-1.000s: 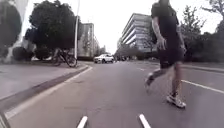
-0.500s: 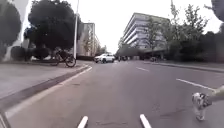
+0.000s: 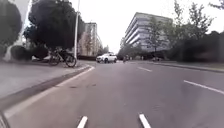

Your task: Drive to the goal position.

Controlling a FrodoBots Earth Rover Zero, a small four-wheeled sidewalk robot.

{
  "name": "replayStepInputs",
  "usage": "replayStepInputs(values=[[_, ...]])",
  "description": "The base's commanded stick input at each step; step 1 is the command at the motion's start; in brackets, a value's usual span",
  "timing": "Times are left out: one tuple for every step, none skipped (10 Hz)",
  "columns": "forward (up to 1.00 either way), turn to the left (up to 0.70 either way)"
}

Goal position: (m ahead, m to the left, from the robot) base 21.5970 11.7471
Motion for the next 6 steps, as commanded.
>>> replayStepInputs(values=[[0.7,0.0],[0.7,0.0],[0.7,0.0],[0.7,0.0],[0.7,0.14],[0.7,0.14]])
